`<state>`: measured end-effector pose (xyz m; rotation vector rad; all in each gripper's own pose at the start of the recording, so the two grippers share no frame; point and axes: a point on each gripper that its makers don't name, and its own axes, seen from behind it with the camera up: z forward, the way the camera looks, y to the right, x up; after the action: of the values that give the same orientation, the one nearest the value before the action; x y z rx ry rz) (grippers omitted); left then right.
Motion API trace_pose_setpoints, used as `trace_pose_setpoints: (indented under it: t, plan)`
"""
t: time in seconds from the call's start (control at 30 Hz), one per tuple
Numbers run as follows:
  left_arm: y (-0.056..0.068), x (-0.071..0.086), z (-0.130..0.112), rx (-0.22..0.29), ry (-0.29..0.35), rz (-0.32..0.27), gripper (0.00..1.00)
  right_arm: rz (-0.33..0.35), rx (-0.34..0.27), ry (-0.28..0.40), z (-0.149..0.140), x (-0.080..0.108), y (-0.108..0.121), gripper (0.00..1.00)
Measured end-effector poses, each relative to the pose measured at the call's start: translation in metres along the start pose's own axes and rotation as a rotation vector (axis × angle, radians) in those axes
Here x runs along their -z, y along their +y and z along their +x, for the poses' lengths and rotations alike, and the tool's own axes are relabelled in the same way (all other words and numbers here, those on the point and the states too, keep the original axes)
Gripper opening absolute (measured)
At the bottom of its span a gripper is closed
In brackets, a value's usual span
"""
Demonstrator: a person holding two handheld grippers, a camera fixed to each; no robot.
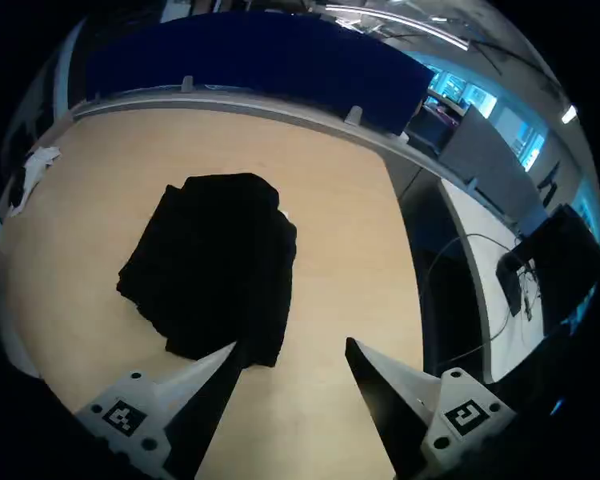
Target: Fold towel
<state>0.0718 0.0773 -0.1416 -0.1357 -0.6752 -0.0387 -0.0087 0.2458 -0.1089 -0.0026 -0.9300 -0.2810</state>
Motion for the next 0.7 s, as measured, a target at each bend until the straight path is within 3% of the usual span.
trace_pose_setpoints:
  t: [0.4, 0.7]
  plan:
    - [-0.002, 0.000, 0.004, 0.006, 0.010, -0.005, 0.91, -0.002, -0.040, 0.056, 0.019, 0.006, -0.006, 0.96]
    - [-0.006, -0.006, 0.013, -0.007, 0.025, -0.012, 0.91, 0.019, -0.130, 0.223, 0.069, 0.030, -0.023, 0.96]
